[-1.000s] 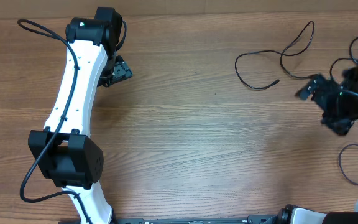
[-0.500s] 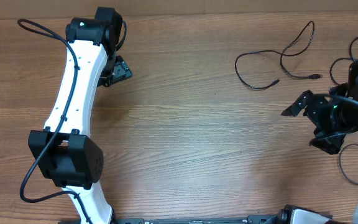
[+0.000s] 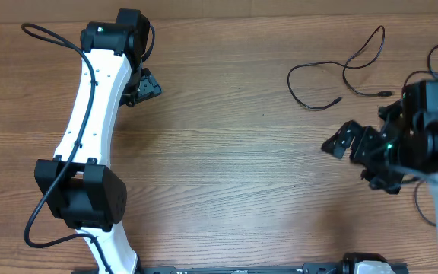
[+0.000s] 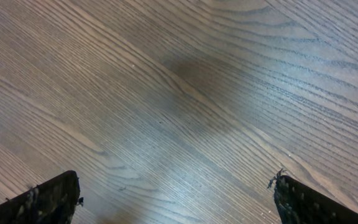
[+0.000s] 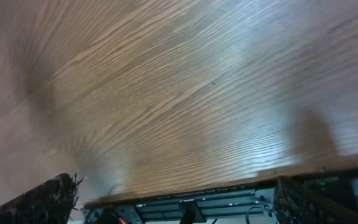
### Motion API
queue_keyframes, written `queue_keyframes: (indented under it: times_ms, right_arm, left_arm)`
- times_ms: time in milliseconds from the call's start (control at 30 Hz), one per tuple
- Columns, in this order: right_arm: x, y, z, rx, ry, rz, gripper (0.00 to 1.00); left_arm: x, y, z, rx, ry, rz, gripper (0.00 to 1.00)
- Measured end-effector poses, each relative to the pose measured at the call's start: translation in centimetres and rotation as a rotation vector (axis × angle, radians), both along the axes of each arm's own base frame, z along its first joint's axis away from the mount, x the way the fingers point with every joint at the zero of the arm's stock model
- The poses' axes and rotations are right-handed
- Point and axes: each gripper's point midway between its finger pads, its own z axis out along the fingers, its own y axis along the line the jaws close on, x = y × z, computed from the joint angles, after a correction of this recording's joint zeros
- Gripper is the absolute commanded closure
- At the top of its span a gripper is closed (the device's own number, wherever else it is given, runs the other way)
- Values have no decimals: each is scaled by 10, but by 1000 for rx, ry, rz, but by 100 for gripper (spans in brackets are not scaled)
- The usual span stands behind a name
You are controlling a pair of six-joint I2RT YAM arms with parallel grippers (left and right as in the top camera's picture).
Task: Untangle cables
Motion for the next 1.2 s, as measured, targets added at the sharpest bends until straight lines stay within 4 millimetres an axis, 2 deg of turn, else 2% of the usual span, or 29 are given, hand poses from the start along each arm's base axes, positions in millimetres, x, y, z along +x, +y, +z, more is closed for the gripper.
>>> queue_keyframes:
  times_ms: [133,267,467,767,967,1200]
  right_arm:
    - [-10,8,6,10,-91,2,0]
    - [-24,9,3,20,-140,-20,0]
    - [-42,9,-15,32,-125,-57,0]
    - [-45,8,-46,39,-65,-89,0]
    - [-47,9,-42,42,-93,-90,0]
    - [-62,8,-33,46,-145,-92,0]
  left_arm:
    - [0,0,0,0,0,0,1]
    - [0,0,0,0,0,0,1]
    - [0,0,0,0,0,0,1]
    - [0,0,0,0,0,0,1]
    - [0,0,0,0,0,0,1]
    - [0,0,0,0,0,0,1]
